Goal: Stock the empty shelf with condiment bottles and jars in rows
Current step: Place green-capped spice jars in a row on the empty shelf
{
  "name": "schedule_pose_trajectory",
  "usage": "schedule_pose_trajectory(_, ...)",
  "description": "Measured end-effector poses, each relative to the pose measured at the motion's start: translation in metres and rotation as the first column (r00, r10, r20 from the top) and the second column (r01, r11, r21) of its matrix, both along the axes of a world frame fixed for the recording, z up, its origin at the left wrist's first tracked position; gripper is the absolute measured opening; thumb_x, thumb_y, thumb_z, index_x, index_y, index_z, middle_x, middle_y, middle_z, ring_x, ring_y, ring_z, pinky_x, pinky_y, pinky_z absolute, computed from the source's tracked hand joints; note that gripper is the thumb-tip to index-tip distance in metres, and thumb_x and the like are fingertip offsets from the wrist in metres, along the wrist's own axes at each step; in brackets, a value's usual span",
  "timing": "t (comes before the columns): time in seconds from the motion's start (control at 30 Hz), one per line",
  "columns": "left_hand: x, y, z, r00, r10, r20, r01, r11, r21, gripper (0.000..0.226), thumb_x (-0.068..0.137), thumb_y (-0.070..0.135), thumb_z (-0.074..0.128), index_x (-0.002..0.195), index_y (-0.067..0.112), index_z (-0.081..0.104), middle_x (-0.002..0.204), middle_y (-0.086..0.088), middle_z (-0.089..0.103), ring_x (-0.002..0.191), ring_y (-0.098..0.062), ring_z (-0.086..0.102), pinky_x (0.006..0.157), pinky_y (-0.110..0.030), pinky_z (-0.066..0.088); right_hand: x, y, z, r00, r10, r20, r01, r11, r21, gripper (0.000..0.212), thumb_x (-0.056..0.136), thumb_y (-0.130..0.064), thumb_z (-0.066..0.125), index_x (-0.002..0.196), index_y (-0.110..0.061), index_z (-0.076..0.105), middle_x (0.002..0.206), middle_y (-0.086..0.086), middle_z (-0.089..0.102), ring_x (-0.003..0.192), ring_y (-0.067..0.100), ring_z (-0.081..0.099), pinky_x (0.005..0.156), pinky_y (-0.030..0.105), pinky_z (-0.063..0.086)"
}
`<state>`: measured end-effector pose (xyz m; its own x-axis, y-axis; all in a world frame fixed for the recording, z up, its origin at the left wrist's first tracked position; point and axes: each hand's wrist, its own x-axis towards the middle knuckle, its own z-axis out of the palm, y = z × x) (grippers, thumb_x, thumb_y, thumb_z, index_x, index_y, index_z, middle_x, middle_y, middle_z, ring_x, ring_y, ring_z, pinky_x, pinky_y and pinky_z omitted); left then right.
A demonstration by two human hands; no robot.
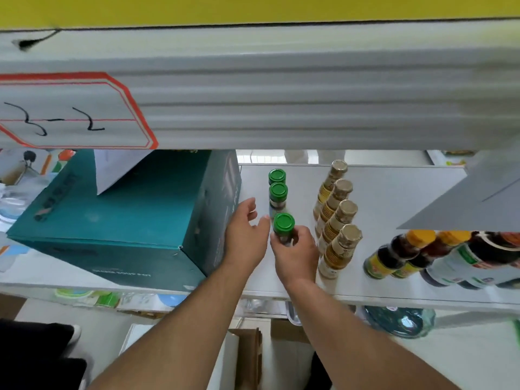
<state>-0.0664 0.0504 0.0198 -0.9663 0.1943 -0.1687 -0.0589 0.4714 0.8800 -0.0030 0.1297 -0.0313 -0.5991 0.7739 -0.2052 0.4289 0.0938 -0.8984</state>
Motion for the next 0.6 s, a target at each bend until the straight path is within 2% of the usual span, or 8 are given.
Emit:
schedule_pose_trajectory(0.17, -0.039, 0.039, -0.016, 0.991, -0.113, 0.065, 0.119, 0.989, -0.093, 0.076, 0.084, 0.038, 0.076, 0.150, 0.026, 0.039, 0.150, 0.001, 0.047, 0.133, -0.019, 0.049, 0.109, -0.040, 0.045, 0.037, -0.023, 0.007, 0.999, 0.036, 0.028, -0.033, 0.994, -0.108, 0.028, 0.086, -0.038, 0.080, 0.101, -0.031, 0.057, 0.096, -0.008, 0.064, 0.083, 0.006, 0.060, 0.066, 0.019, 0.043)
schedule_pose_trajectory(0.27, -0.052, 0.049, -0.026, 0.990, -0.123, 0.064, 0.131, 0.982, -0.135, 0.083, 0.070, 0.051, 0.079, 0.142, 0.026, 0.046, 0.143, 0.001, 0.053, 0.126, -0.021, 0.055, 0.106, -0.042, 0.047, 0.046, -0.026, 0.011, 0.994, 0.102, 0.032, -0.098, 0.991, -0.095, 0.030, 0.085, -0.040, 0.080, 0.103, -0.031, 0.058, 0.096, -0.010, 0.064, 0.086, 0.006, 0.060, 0.067, 0.015, 0.043)
schedule_pose_trajectory(0.33, -0.059, 0.054, -0.032, 0.992, -0.107, 0.061, 0.116, 0.977, -0.181, 0.086, 0.056, 0.066, 0.072, 0.131, 0.029, 0.052, 0.134, 0.004, 0.059, 0.117, -0.019, 0.060, 0.101, -0.042, 0.050, 0.048, -0.023, 0.013, 0.994, 0.108, 0.028, -0.105, 0.990, -0.091, 0.030, 0.085, -0.040, 0.081, 0.103, -0.031, 0.058, 0.096, -0.011, 0.064, 0.086, 0.006, 0.060, 0.068, 0.014, 0.044)
schedule_pose_trajectory(0.4, -0.062, 0.057, -0.037, 0.995, -0.087, 0.054, 0.097, 0.970, -0.224, 0.083, 0.050, 0.073, 0.067, 0.121, 0.031, 0.056, 0.127, 0.007, 0.063, 0.110, -0.018, 0.063, 0.096, -0.042, 0.053, 0.049, -0.019, 0.012, 0.994, 0.104, 0.027, -0.102, 0.992, -0.078, 0.030, 0.084, -0.039, 0.081, 0.102, -0.031, 0.059, 0.095, -0.011, 0.065, 0.086, 0.005, 0.060, 0.068, 0.014, 0.044)
schedule_pose_trajectory(0.53, -0.060, 0.060, -0.041, 0.996, -0.082, 0.021, 0.084, 0.959, -0.272, 0.054, 0.060, 0.073, 0.066, 0.101, 0.038, 0.060, 0.109, 0.013, 0.066, 0.094, -0.016, 0.066, 0.086, -0.041, 0.056, 0.051, -0.015, 0.010, 0.994, 0.107, 0.012, -0.106, 0.991, -0.082, 0.029, 0.082, -0.036, 0.082, 0.099, -0.030, 0.061, 0.093, -0.011, 0.065, 0.083, 0.005, 0.058, 0.069, 0.014, 0.046)
schedule_pose_trajectory(0.6, -0.060, 0.058, -0.045, 0.997, -0.082, 0.003, 0.080, 0.962, -0.262, 0.055, 0.060, 0.076, 0.062, 0.099, 0.037, 0.062, 0.106, 0.014, 0.067, 0.092, -0.015, 0.066, 0.084, -0.041, 0.057, 0.052, -0.014, 0.008, 0.994, 0.109, 0.014, -0.108, 0.991, -0.083, 0.028, 0.081, -0.036, 0.083, 0.098, -0.030, 0.060, 0.092, -0.011, 0.065, 0.082, 0.005, 0.058, 0.070, 0.015, 0.048)
